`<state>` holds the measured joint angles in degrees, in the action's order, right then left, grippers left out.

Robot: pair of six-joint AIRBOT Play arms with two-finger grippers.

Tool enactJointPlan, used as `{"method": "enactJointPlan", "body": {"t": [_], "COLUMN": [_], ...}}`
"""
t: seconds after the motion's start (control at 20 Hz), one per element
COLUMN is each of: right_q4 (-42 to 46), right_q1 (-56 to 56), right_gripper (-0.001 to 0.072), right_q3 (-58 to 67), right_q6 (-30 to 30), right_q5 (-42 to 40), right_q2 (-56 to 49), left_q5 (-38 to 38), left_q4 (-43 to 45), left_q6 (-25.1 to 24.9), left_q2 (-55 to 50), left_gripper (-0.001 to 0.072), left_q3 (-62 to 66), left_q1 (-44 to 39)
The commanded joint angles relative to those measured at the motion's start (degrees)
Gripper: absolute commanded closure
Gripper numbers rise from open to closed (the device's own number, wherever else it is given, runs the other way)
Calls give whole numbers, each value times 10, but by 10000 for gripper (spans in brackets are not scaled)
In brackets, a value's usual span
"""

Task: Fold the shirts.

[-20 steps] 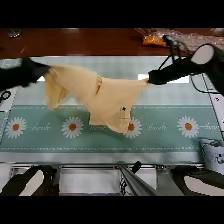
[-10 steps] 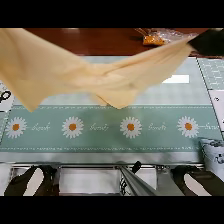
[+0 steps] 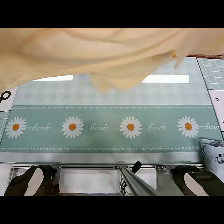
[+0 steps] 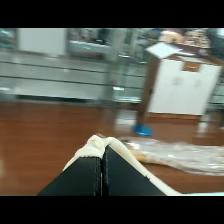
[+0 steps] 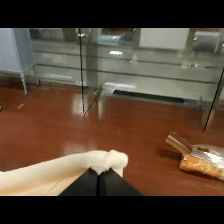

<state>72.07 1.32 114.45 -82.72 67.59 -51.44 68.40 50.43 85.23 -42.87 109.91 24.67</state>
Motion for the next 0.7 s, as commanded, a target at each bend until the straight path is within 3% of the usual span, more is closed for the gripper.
{"method": "enactJointPlan", "body": {"t": [0.0, 0.1, 0.3, 0.5, 0.65], "right_q4": [50, 76, 92, 79, 80], "right_q1": [0, 0, 0, -1, -1], "right_gripper": [696, 696, 696, 696, 696], "right_q3": [35, 35, 6, -115, -219], "right_q6": [-9, -8, -10, -9, 1], "right_q5": [103, 199, 388, 371, 287], "right_q2": [10, -1, -47, -80, -122], "left_q5": [89, 158, 247, 206, 105], "left_q4": [142, 141, 123, 91, 91], "left_q6": [59, 79, 61, 38, -2], "left_q2": [10, 6, 9, 16, 5], "left_gripper": [690, 690, 690, 690, 689], "left_q3": [36, 12, -122, -335, -483], "left_q1": [1, 0, -1, -1, 0]}}
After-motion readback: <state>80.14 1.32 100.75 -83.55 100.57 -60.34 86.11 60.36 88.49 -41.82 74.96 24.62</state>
